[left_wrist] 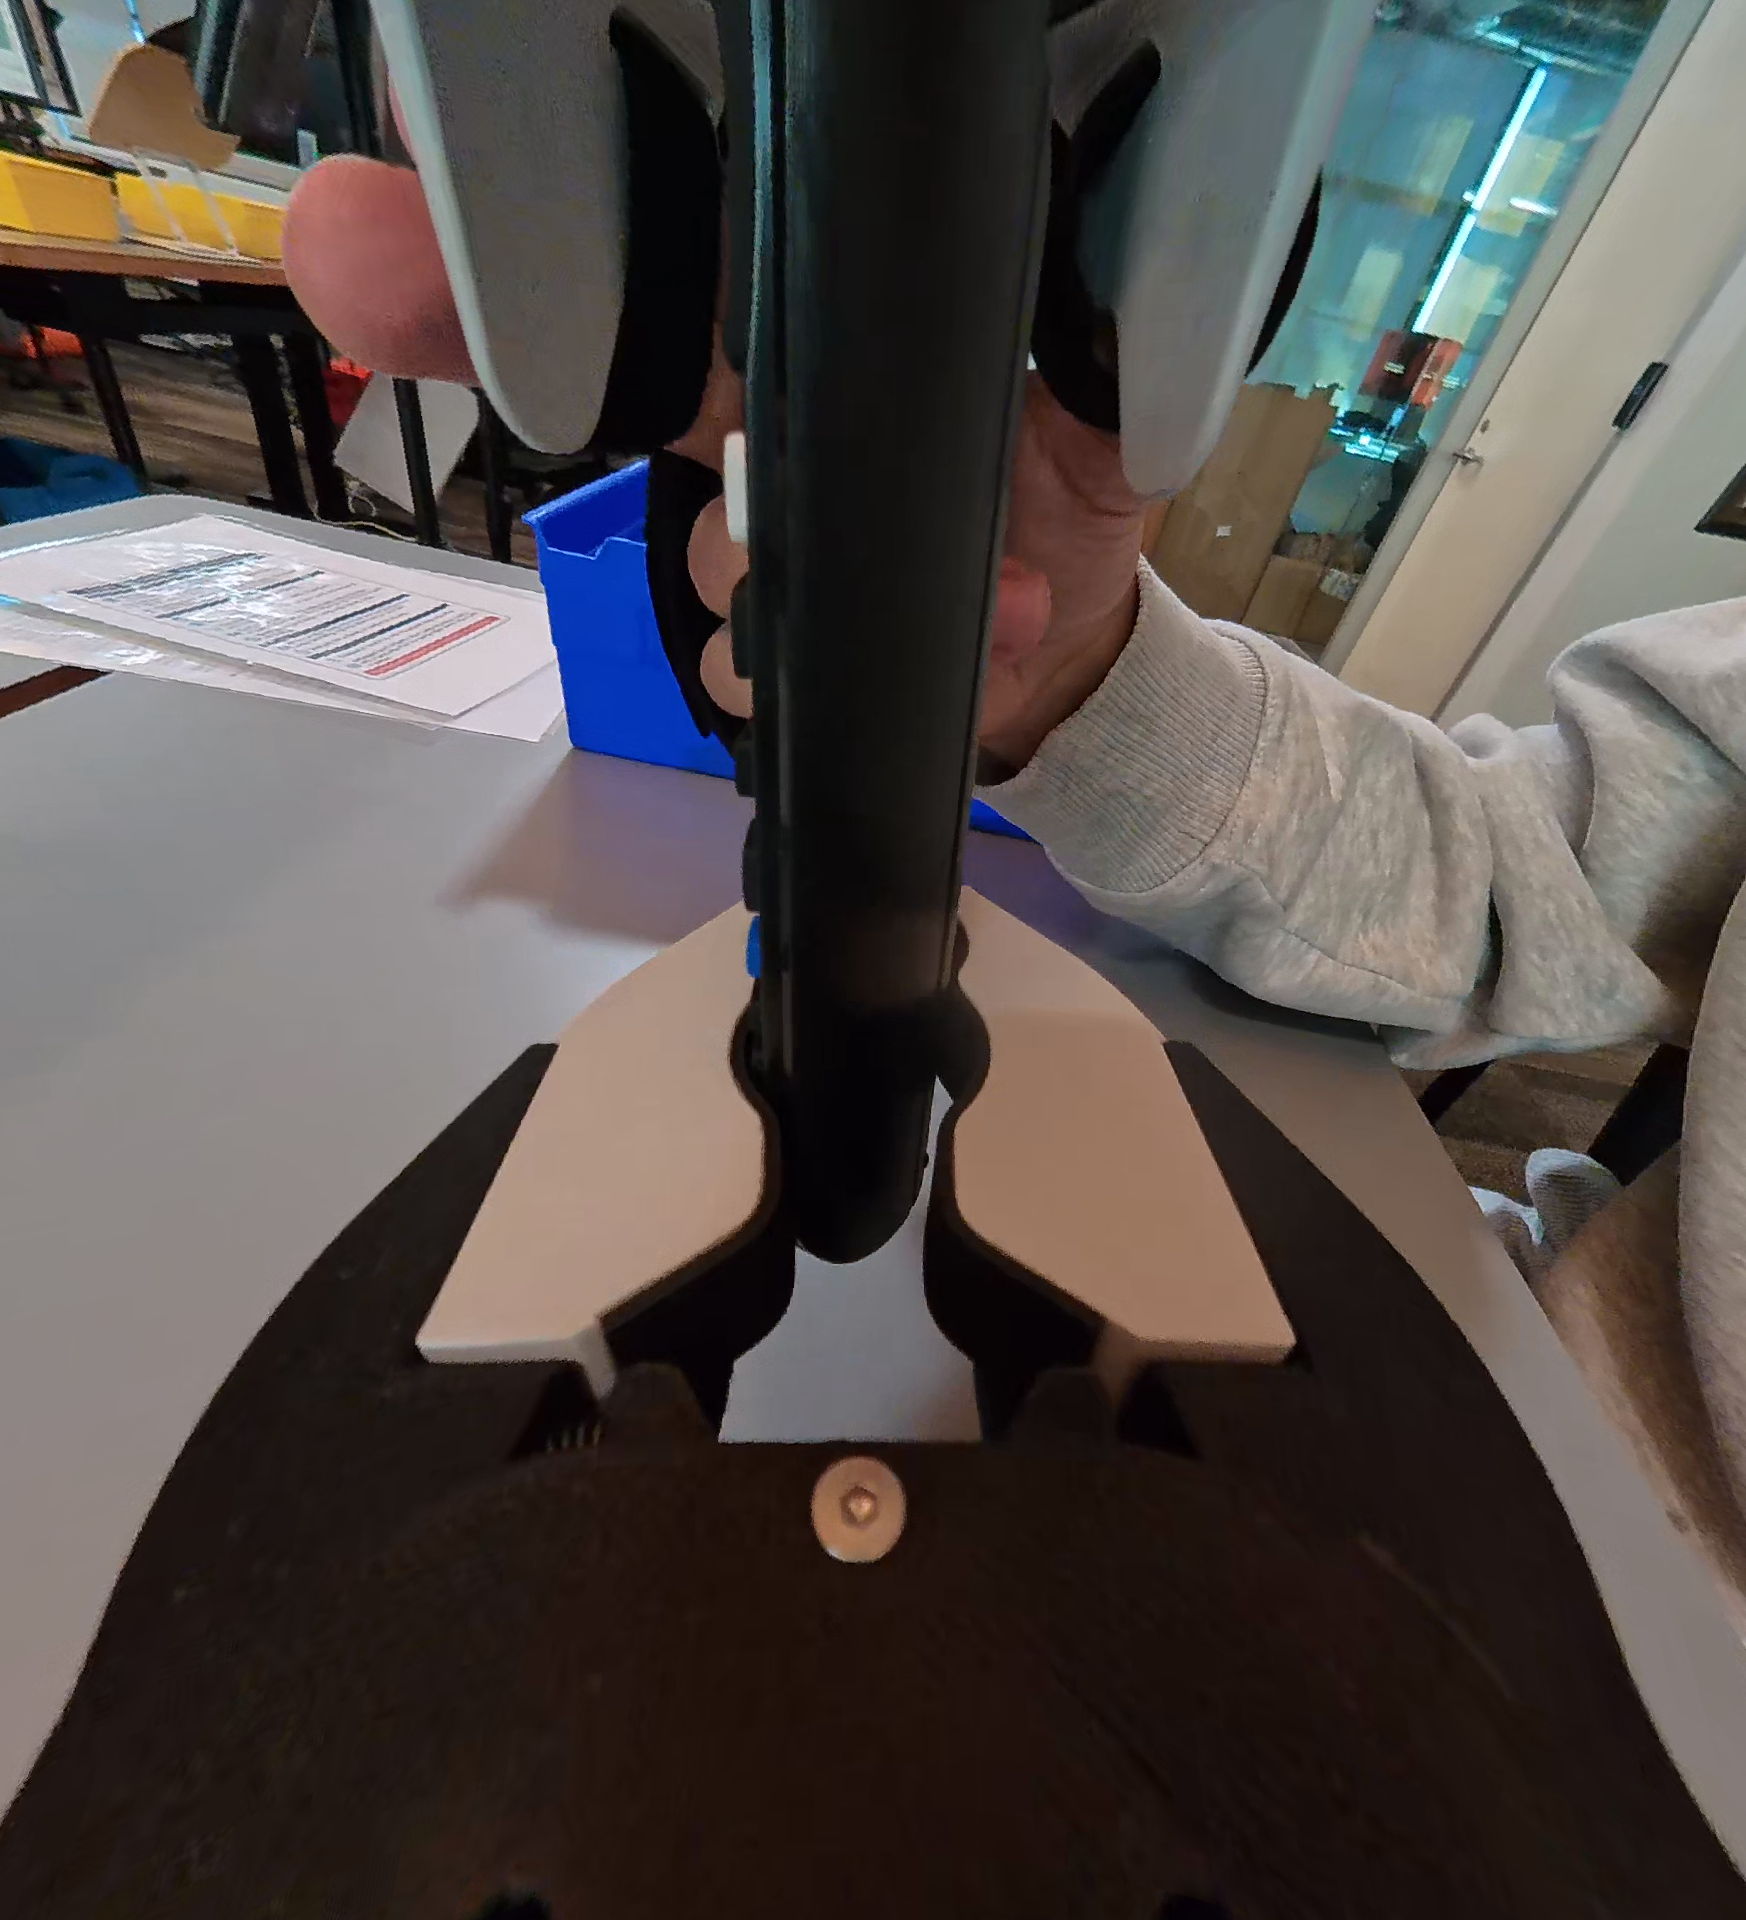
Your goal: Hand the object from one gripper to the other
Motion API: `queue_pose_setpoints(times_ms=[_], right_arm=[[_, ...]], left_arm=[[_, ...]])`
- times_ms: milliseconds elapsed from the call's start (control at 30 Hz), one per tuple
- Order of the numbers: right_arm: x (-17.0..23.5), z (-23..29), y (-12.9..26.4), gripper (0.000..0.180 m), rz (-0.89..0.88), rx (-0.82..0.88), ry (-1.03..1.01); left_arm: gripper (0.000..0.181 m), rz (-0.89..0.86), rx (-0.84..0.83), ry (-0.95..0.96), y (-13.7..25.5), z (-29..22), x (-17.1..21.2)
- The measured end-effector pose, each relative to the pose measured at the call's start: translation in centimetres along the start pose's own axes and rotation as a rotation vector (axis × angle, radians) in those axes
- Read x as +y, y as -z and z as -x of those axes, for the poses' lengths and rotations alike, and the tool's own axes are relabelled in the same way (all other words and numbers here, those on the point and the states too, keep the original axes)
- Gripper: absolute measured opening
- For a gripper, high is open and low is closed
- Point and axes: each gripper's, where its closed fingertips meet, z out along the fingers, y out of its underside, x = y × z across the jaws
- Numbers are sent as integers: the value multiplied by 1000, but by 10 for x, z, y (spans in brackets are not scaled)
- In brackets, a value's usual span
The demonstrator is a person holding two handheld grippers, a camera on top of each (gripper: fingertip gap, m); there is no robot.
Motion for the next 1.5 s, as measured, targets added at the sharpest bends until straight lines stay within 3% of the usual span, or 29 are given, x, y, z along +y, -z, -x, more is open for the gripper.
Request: queue_pose_setpoints(times_ms=[267, 600, 767, 1000, 1133, 1300, 1500], right_arm=[[4, 8, 2, 27, 41, -66, -38], [5, 9, 1, 26, 54, -50, 9], [10, 4, 1, 26, 83, -11, 31], [13, -3, 2, 26, 83, 9, 8], [16, -4, 1, 26, 87, 11, 3], [22, -2, -2, 26, 104, -5, -5], [31, 3, -8, 26, 136, -36, -13]], left_arm=[[26, 15, 10, -1, -2, -2, 3], [27, 7, 0, 7, -2, 0, 2], [56, -21, -25, 13, -1, 3, -3], [70, -99, -57, 10, 8, 8, -17], [69, -171, -52, 23, 17, 9, -29], [49, -205, 0, 44, 23, 4, -34], [44, -213, -7, 33, 24, 5, -36]])
